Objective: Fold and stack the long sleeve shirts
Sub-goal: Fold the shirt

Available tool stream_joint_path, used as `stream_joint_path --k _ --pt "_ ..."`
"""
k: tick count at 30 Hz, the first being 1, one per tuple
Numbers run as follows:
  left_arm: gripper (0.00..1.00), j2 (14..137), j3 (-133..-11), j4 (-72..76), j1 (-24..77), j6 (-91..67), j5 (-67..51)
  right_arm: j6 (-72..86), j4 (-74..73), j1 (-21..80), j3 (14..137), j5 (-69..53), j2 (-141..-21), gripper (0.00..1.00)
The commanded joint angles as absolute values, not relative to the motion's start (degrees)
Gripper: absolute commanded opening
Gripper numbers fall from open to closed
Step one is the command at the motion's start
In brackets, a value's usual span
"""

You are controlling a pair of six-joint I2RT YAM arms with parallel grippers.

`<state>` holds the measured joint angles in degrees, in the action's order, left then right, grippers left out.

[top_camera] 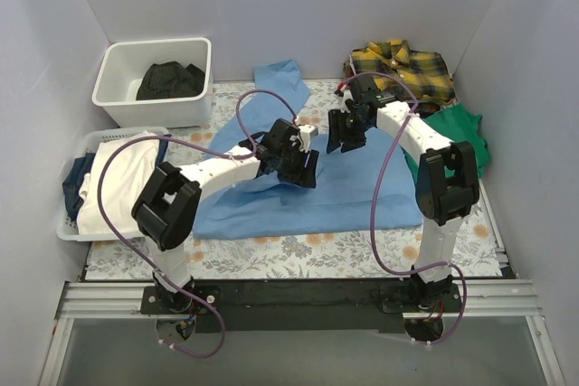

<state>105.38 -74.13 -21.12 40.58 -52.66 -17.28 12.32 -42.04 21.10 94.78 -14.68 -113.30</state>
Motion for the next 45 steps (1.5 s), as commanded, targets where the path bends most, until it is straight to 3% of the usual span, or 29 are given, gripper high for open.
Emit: stream_joint_path --k 1,6,11,17,21,29,45 --pt "0.56 95.02 -72.25 -19.95 39.99 -52.03 -11.51 12.48 -35.95 21.18 90.71 -14.33 -104.43 0.59" --pt "0.58 89.66 -70.14 -21.18 39.82 -53.0 -7.66 12.66 -35.24 21.53 88.77 -14.94 -102.48 0.59" --pt "0.67 82.71 -68.91 -19.95 38.94 -56.42 -2.91 10.02 -36.21 26.62 91.75 -10.3 -103.53 0.6" --pt "0.71 80.34 -69.87 -26.44 33.5 -62.74 12.73 6.6 -38.93 33.65 97.2 -1.08 -108.28 0.6" --pt "0.72 78.66 -68.29 -29.09 26.38 -64.69 10.9 3.61 -39.37 38.14 98.7 6.05 -111.0 0.59" --pt "0.72 78.57 -66.98 -32.78 24.88 -65.92 13.18 1.59 -41.92 40.78 104.15 17.39 -117.16 0.57" --pt "0.72 76.99 -64.52 -32.17 18.46 -65.65 9.49 0.18 -41.22 47.72 104.68 23.12 -115.31 0.56"
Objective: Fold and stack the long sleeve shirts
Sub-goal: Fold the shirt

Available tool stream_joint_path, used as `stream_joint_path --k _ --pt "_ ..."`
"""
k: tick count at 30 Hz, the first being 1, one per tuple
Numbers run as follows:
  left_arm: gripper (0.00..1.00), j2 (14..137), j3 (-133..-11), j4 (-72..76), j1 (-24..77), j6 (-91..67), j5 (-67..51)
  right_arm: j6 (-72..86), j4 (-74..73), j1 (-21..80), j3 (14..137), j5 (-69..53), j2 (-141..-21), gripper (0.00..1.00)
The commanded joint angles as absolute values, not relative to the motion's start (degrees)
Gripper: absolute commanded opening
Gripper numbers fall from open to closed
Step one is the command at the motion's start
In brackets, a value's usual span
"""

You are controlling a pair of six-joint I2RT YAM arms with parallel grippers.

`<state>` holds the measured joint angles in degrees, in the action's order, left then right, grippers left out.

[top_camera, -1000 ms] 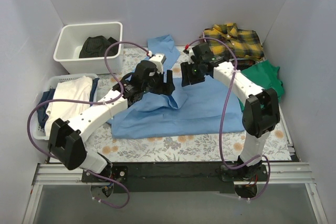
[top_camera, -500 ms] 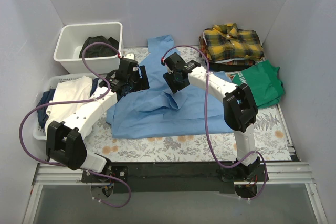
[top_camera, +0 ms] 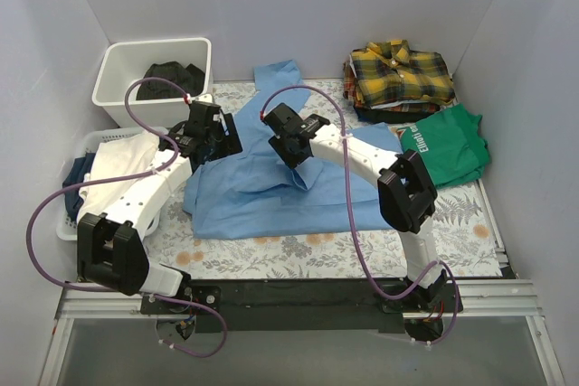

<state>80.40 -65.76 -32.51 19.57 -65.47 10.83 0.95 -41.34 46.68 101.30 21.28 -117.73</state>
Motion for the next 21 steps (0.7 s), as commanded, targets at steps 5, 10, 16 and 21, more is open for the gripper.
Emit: stream_joint_path --k 5,10,16,21 --pt "0.72 76.73 -63.55 -32.08 17.58 -65.65 8.79 0.18 -41.22 48.51 106.17 23.64 -115.4 0.56" --pt "0.72 76.64 -62.76 -31.82 16.61 -65.57 7.82 -1.3 -41.31 48.69 106.61 23.12 -116.89 0.56" --pt "0.72 76.82 -62.67 -32.08 15.73 -64.86 7.38 -1.49 -41.57 49.22 106.78 21.1 -118.39 0.56" --pt "0.72 76.9 -62.67 -32.26 14.94 -64.51 7.21 -1.58 -41.92 50.53 106.79 19.96 -117.78 0.56"
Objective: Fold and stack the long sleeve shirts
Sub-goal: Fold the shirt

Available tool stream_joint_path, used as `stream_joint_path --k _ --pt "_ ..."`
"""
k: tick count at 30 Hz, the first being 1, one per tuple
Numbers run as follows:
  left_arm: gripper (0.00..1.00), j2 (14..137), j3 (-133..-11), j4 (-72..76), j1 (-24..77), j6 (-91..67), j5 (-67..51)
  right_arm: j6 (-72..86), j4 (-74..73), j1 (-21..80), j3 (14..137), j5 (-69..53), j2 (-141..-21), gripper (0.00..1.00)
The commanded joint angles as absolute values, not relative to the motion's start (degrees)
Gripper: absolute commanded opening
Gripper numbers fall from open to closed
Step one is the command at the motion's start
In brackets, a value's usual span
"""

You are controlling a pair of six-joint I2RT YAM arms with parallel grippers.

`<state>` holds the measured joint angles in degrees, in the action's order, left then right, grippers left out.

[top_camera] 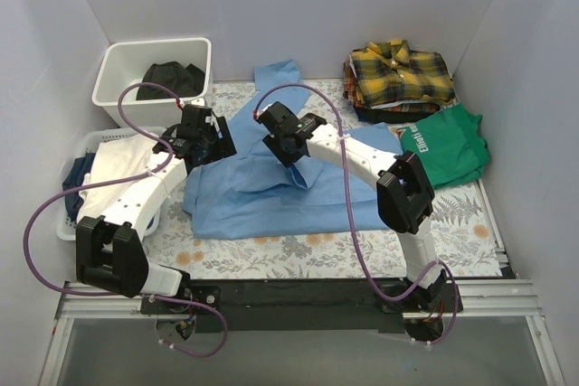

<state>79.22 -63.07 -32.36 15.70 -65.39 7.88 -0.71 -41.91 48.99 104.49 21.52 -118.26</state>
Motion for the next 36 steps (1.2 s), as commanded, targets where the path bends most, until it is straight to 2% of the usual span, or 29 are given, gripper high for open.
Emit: stream_joint_path --k 1,6,13,19,20,21,23,24,26,31,36 --pt "0.72 76.9 -62.67 -32.34 14.85 -64.6 7.12 -1.58 -41.92 50.71 106.27 18.99 -117.6 0.56" --pt "0.72 76.82 -62.05 -32.08 14.33 -64.69 6.51 -1.32 -42.01 51.5 105.64 17.84 -119.26 0.55" --pt "0.72 75.77 -60.65 -32.69 14.15 -64.51 5.19 1.04 -43.33 51.07 109.15 26.62 -124.18 0.54" --pt "0.72 72.69 -58.45 -34.01 14.15 -64.34 1.06 4.3 -44.91 48.61 111.0 29.53 -127.09 0.49" --pt "0.72 72.42 -58.19 -34.54 14.15 -64.34 0.53 4.74 -45.17 48.26 111.09 30.14 -127.35 0.46" --pt "0.72 72.16 -57.92 -34.89 14.24 -64.34 0.09 5.09 -45.78 47.56 111.35 30.41 -127.44 0.38" --pt "0.71 71.55 -57.04 -36.11 14.15 -64.51 -1.84 6.76 -46.05 46.94 111.71 31.64 -127.01 0.28" --pt "0.7 71.54 -56.69 -36.56 14.15 -64.51 -2.02 7.12 -46.05 46.24 111.53 31.73 -126.74 0.12" --pt "0.66 72.07 -56.08 -38.22 14.24 -64.86 -2.46 8.78 -46.49 45.71 111.18 32.25 -125.6 0.01" --pt "0.54 72.25 -55.55 -41.66 14.15 -65.04 -2.29 11.86 -47.29 45.09 106.53 33.57 -119.98 0.01" --pt "0.51 72.42 -54.67 -43.95 14.24 -64.86 -1.14 16.6 -46.5 45.0 97.92 33.31 -110.93 0.01"
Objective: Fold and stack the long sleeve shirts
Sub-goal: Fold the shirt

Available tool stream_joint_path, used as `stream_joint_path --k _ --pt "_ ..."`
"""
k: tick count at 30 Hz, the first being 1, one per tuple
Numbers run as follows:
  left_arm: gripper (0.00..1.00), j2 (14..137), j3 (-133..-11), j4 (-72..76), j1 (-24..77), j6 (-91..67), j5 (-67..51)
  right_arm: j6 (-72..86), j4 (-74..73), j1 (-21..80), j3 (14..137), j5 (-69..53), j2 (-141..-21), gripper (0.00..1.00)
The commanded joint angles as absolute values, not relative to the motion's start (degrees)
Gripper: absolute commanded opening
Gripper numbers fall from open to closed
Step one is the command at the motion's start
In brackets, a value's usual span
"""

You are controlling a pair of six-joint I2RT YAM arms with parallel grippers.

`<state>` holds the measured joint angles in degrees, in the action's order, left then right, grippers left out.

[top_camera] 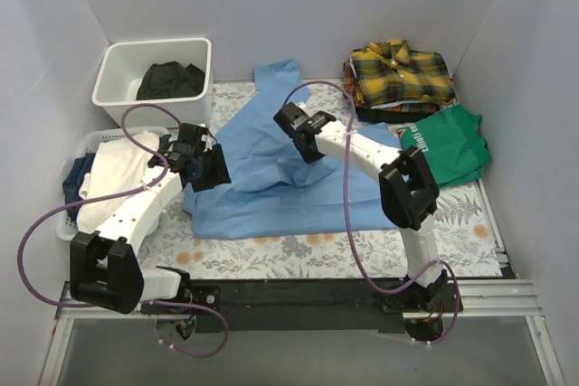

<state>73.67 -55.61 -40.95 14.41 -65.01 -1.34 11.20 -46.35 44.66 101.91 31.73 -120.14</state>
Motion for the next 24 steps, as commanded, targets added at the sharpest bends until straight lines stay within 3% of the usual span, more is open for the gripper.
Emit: stream_joint_path --k 1,4,10,16,24 --pt "0.53 72.86 -54.49 -43.86 14.15 -64.86 -1.06 16.96 -46.06 44.91 96.78 32.79 -108.48 0.01" --pt "0.6 74.26 -54.67 -42.89 14.15 -65.3 -2.1 18.54 -44.39 45.0 93.43 30.77 -104.61 0.01" --pt "0.6 74.88 -52.92 -38.94 14.15 -63.81 -6.85 19.07 -43.15 44.83 92.64 26.2 -102.57 0.01" --pt "0.57 81.46 -55.19 -37.01 14.15 -63.54 -4.75 20.21 -43.16 44.91 91.32 27.07 -100.55 0.01" --pt "0.53 85.17 -57.66 -33.84 14.24 -62.67 -3.78 26.62 -43.86 42.72 80.87 31.46 -94.05 0.01"
